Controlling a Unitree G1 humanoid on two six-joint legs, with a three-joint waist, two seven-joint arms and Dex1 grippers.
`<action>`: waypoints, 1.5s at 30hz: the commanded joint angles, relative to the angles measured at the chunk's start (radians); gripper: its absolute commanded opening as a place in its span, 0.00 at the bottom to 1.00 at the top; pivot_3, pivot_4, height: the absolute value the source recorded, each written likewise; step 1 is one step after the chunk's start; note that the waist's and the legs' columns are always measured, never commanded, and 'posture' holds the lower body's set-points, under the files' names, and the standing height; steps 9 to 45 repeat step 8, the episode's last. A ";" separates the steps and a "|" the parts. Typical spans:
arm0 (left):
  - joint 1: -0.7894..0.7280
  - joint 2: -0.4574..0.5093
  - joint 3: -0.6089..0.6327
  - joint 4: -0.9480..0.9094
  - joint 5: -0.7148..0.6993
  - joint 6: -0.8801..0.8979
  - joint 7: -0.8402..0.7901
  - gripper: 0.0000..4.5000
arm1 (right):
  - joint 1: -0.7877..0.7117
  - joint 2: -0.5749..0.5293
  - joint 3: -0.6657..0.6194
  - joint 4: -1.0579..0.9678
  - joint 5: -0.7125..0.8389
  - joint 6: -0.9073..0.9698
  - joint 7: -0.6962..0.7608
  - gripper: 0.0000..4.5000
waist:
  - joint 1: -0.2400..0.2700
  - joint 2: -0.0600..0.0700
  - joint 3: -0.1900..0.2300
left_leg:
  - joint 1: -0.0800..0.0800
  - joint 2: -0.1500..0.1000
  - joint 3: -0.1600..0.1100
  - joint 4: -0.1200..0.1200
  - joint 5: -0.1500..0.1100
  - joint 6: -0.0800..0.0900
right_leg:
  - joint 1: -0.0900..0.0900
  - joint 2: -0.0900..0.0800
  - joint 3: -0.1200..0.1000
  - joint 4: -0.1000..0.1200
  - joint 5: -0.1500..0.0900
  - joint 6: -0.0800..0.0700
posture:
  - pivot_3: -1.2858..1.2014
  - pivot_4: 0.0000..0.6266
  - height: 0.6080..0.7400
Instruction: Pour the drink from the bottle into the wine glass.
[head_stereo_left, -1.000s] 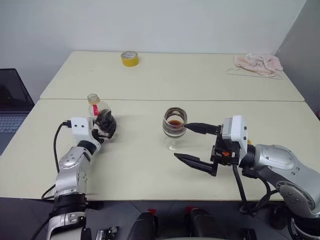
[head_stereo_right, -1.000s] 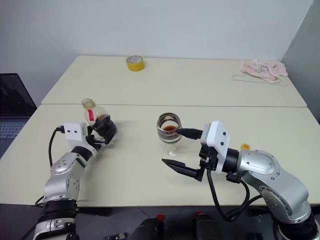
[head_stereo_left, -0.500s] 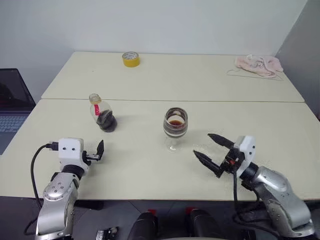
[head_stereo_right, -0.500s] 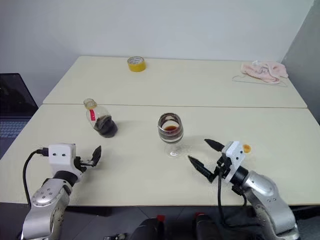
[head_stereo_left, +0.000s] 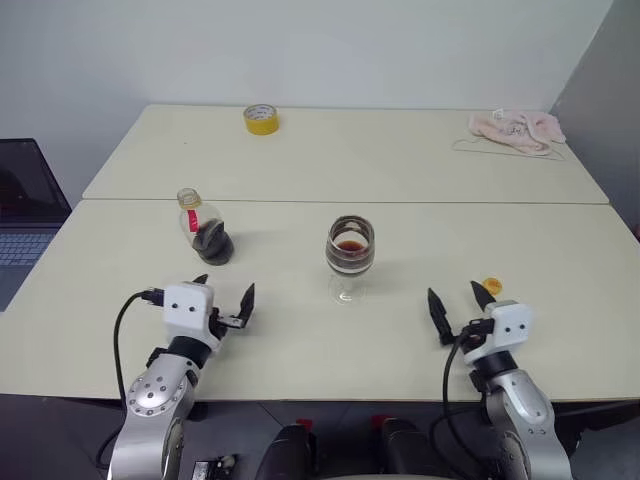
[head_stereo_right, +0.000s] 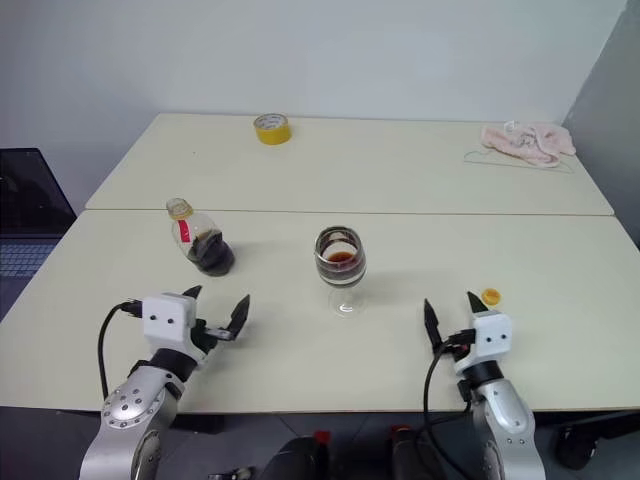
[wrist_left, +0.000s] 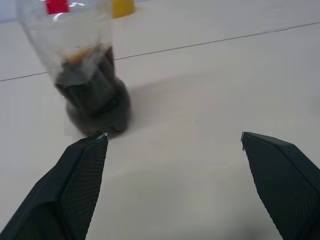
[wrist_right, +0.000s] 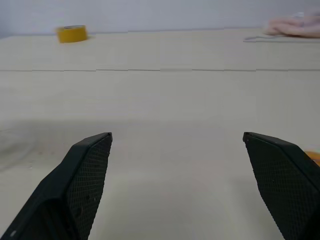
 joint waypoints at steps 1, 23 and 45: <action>-0.013 -0.005 -0.006 -0.046 0.010 -0.026 0.004 1.00 | -0.015 -0.003 -0.020 -0.035 0.025 -0.002 -0.001 1.00 | -0.001 0.000 0.000 | 0.000 0.000 0.000 0.000 0.000 0.000 | 0.000 0.000 0.000 0.000 0.000 0.000 | 0.52 0.24 1.00; -0.023 -0.019 0.001 -0.032 0.015 -0.070 0.017 1.00 | -0.074 -0.037 -0.025 -0.028 0.037 0.014 0.024 1.00 | -0.001 0.001 0.000 | 0.000 0.000 0.000 0.000 0.000 0.000 | 0.000 0.000 0.000 0.000 0.000 0.000 | 0.52 0.24 1.00; -0.023 -0.019 0.001 -0.032 0.015 -0.070 0.017 1.00 | -0.074 -0.037 -0.025 -0.028 0.037 0.014 0.024 1.00 | -0.001 0.001 0.000 | 0.000 0.000 0.000 0.000 0.000 0.000 | 0.000 0.000 0.000 0.000 0.000 0.000 | 0.52 0.24 1.00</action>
